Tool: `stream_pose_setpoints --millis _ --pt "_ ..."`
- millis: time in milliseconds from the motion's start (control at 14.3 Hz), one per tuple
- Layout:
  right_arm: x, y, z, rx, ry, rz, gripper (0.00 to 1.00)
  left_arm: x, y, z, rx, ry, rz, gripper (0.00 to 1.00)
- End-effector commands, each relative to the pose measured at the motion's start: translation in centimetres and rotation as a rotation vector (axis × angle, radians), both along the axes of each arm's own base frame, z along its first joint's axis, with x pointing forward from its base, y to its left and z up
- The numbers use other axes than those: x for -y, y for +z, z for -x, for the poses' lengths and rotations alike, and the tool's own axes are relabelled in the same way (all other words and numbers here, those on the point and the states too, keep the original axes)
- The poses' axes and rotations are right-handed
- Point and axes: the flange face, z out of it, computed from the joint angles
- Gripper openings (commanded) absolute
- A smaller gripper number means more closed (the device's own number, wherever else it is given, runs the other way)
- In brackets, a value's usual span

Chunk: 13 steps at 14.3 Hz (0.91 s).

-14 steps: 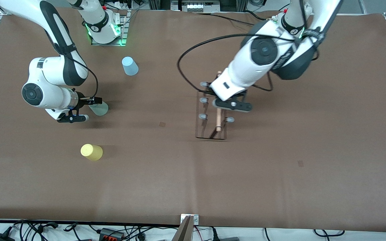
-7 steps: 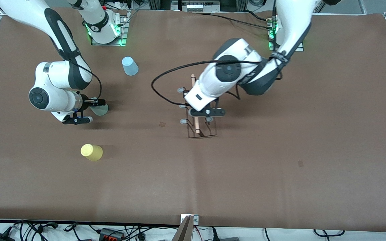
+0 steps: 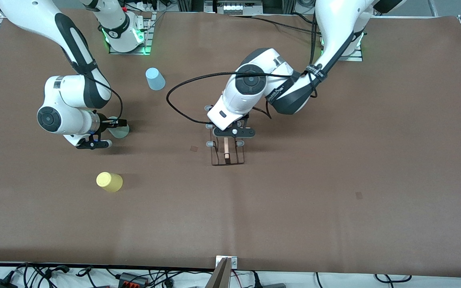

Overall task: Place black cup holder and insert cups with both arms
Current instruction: 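Carry the rack with the left gripper while the right gripper grasps the teal cup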

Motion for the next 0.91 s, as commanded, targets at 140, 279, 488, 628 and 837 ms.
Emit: stream_pose_setpoints --millis 140,279,488,628,837 --pt "0.0 0.6 -0.1 0.009 -0.013 -0.003 0.45 0.8 0.1 0.0 0.034 0.014 -0.032 0.00" --pt "-0.1 1.5 -0.6 0.007 -0.012 -0.005 0.32 0.8 0.1 0.0 0.034 0.014 -0.032 0.01" --pt "-0.5 5.6 -3.2 -0.009 -0.001 -0.011 0.25 0.8 -0.1 0.2 0.032 0.012 -0.037 0.13" --pt "-0.9 8.8 -5.2 -0.013 0.011 -0.018 0.24 0.9 -0.4 0.3 0.018 0.035 -0.039 0.42" --pt "-3.6 11.8 -7.4 0.027 0.046 -0.029 0.24 -0.7 1.1 -1.3 0.015 0.106 -0.036 0.57"
